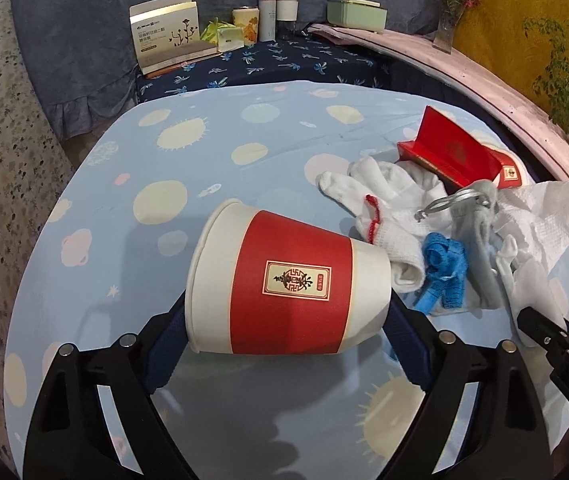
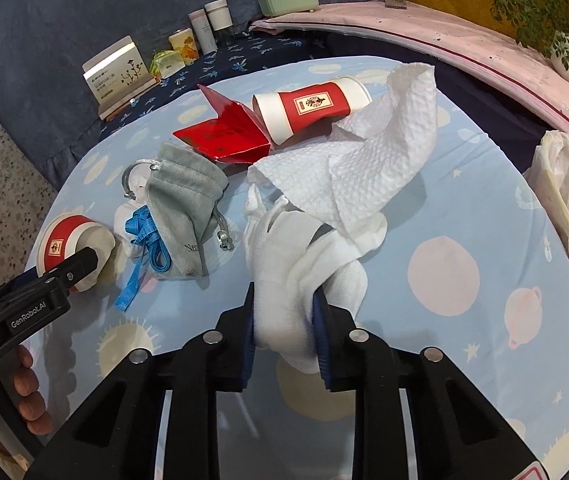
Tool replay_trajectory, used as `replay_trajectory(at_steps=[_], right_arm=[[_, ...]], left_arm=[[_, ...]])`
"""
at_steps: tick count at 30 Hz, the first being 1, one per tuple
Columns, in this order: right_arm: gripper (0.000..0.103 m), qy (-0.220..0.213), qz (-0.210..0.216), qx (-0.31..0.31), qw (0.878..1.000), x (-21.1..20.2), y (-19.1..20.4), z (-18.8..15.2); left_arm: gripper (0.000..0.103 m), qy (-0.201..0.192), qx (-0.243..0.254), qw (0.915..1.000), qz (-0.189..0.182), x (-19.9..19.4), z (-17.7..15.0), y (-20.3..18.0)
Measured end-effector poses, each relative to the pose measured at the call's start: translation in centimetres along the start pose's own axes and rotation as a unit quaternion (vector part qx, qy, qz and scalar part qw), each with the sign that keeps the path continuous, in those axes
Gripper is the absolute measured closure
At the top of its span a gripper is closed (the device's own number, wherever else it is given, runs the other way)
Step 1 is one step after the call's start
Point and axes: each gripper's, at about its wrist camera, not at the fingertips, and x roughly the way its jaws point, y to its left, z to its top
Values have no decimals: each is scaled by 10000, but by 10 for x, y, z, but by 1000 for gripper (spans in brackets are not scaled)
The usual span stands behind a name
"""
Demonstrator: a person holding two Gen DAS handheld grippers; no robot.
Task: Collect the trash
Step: 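Grasp the white glove with the right gripper while the left grasps the red paper cup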
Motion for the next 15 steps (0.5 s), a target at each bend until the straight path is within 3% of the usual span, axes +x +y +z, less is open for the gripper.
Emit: replay_trajectory(at_steps=[15], right_arm=[[84,-656,323,-41,9973,-70,-5,3]], left_arm=[[19,-322,44,9988,-364,-59,-7,-46]])
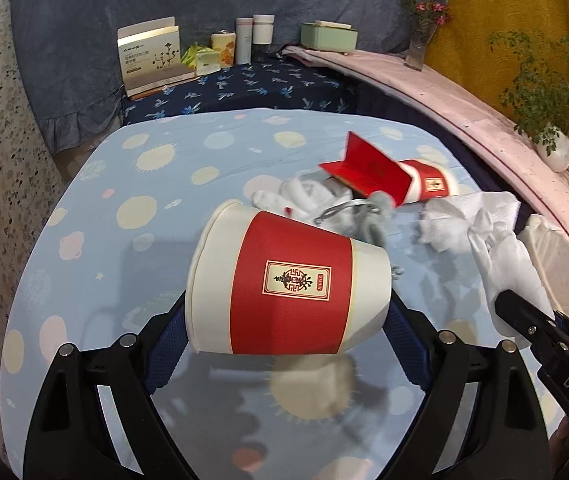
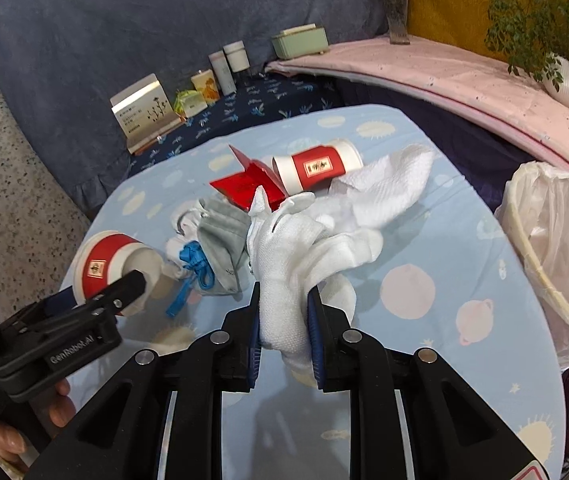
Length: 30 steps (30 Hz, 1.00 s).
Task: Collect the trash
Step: 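Grasp the white glove with the right gripper while the left grasps the red paper cup, then carry the glove and cup over the bin and release them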
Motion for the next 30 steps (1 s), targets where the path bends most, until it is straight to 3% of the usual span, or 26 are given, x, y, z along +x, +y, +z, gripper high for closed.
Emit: replay_trajectory(at_steps=[11,30], right_arm=[[84,-456,-107,194,9987,-42,-34,10],[84,-835,-739,959,9891,-86,-155,9]], left_arm=[[19,-153,385,9987,-311,-23,5,-64],[19,-68,1226,9877,-968,-19,5,-200]])
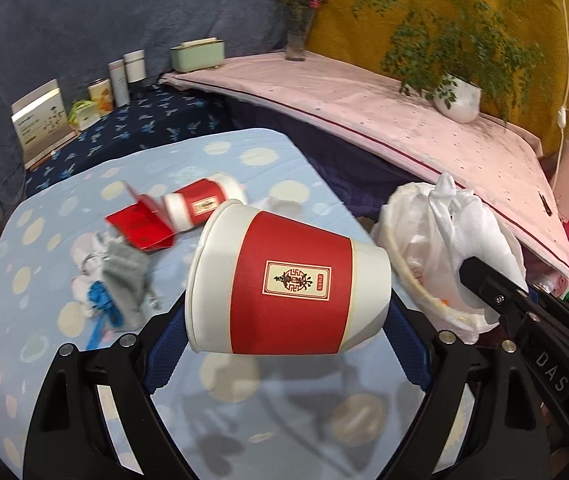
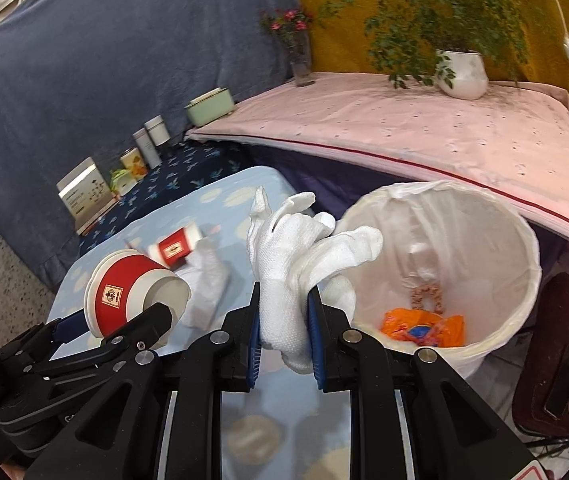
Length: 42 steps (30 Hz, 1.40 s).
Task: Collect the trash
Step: 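Carry the glove and cup over the bin and release them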
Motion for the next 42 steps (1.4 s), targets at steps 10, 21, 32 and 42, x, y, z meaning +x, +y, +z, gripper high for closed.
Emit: replay_trajectory(at_steps=[10,21,32,42], right_arm=[[84,5,-415,466,9981,6,-75,10],[84,-36,-776,865,9932,8,-132,17],[83,-7,-857,904,9922,18,-143,22],[52,-36,-856,720,9937,30,-124,26]], left_arm=[[19,140,450,9979,-451,33,22,-75],[18,342,741,9928,-874,68,35,-129],[13,331,305,9956,-826,80,44,-123],[12,223,101,9982,-555,72,40,-95]])
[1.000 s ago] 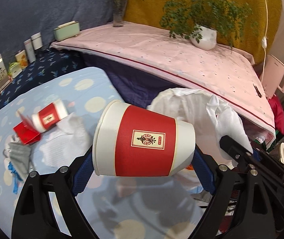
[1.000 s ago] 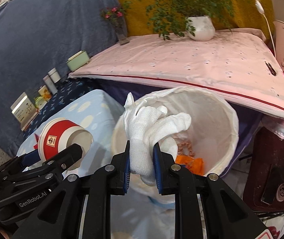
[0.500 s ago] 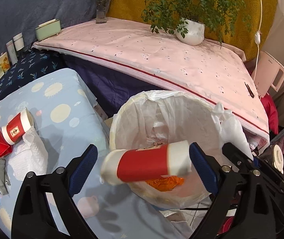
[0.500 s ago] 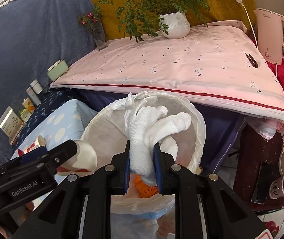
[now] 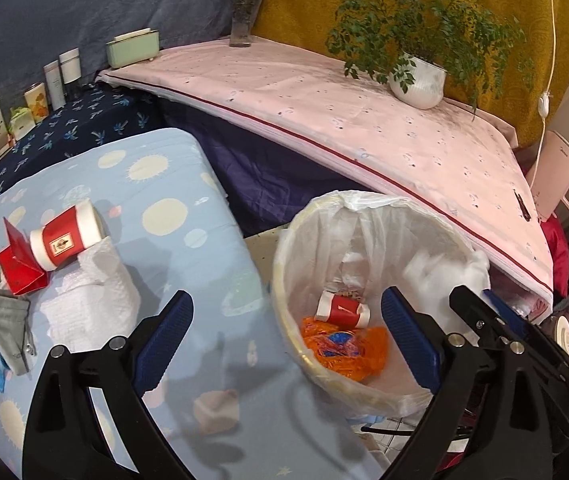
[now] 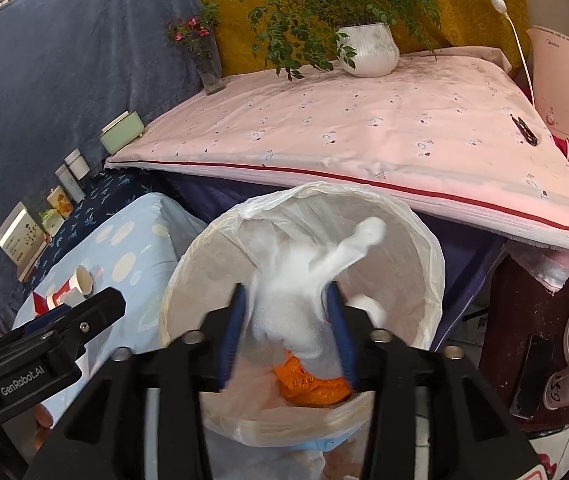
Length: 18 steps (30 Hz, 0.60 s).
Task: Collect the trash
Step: 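Carry the glove and cup over the bin and release them, then move both open grippers back over the table toward the grey pouch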
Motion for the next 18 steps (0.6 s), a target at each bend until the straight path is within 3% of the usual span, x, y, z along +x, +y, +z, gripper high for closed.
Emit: replay_trajectory(at_steps=[2,18], right_arm=[[45,-61,-23,-62,10000,-2,4,0],[43,15,197,-349,9992,-17,44,-16]], left_arm=[[12,-2,-35,10000,52,-1,-3,6],[12,-110,-515,9977,436,-33,-24,56]])
